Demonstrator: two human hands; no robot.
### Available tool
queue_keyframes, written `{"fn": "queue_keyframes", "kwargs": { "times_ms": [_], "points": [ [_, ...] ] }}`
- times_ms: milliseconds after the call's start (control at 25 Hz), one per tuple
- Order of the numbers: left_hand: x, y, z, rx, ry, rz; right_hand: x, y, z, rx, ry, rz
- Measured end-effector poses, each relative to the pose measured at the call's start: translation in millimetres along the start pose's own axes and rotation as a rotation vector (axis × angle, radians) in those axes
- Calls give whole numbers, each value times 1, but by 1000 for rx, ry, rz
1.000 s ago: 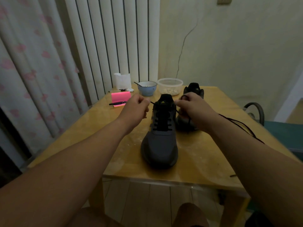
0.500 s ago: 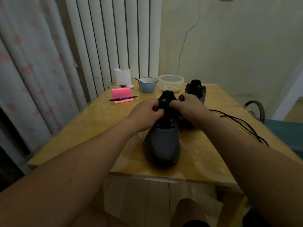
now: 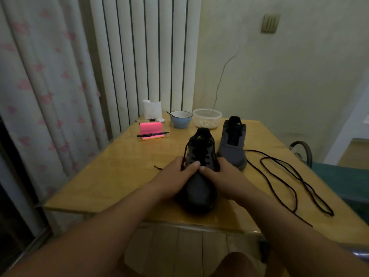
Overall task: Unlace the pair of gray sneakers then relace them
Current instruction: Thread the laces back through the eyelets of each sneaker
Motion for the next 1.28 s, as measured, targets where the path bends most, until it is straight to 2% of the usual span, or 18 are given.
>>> {"fn": "queue_keyframes", "kwargs": {
  "times_ms": [160, 440, 680, 840, 1040, 1120, 1200, 1280],
  "points": [
    [18, 9, -19, -38, -187, -50, 14, 4, -22, -27, -90, 99],
    [87, -2, 11, -8, -252, -109, 100, 15, -46, -27, -176, 88],
    [145, 18, 34, -25, -277, -42, 157, 31, -66, -125, -104, -60],
    [161, 23, 36, -42, -285, -29, 165, 35, -76, -78, -86, -125],
    [182, 11, 44, -55, -260, 27, 166, 48, -47, -87, 5, 32],
    [180, 11, 43, -36, -283, 65, 151, 37, -27, -279, -97, 144],
    [168, 10, 46, 72, -477, 52, 128, 20, -12, -653, -197, 215],
    [151, -7, 42, 166, -647, -112, 108, 3, -6, -890, -84, 222]
  ]
}}
Point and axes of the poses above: each hand's wrist, its own x-axis towards the middle knuckle, its own z-axis out of the back of the hand, y = z × x, the point moved 3 cm from there along x, towards the middle knuckle, and after that the axes turned 4 degrees about z, right-handed, at the moved point
